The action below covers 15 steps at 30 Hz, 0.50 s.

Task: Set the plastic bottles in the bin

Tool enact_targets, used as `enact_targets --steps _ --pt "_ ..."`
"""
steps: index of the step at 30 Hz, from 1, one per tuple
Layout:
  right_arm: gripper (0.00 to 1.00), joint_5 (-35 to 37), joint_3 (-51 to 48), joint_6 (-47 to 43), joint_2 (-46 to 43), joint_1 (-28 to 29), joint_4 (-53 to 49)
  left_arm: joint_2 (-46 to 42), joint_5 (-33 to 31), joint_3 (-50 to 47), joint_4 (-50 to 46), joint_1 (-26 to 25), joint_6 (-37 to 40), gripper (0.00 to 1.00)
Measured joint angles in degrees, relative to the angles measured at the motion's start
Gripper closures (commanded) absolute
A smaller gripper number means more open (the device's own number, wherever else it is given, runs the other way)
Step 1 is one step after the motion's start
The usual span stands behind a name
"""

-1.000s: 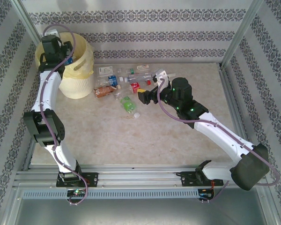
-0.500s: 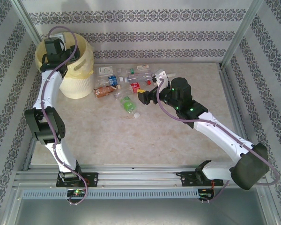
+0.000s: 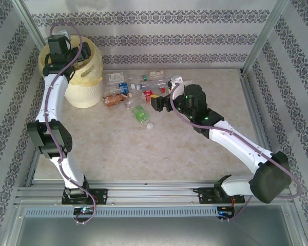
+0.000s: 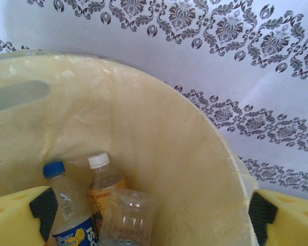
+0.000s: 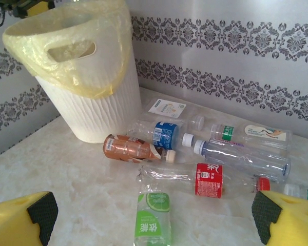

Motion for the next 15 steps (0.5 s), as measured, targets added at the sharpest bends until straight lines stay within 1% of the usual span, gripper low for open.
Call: enact_targets --steps 6,11,15 --pt "0.02 -0.02 -0.33 1.77 0.52 -0.63 -0.07 -2.86 2.08 0.0 -0.76 -0.33 -2.89 0.0" --pt "0.02 -1.18 -0.7 1.79 2.12 -0.66 -0.87 -6.95 4.57 -0.2 -0.92 -2.08 -4.81 0.0" --pt "0.02 -1.66 -1.2 2.19 3.78 -0.63 -1.81 -12.74 6.67 -4.94 0.81 -4.79 -6.71 0.0"
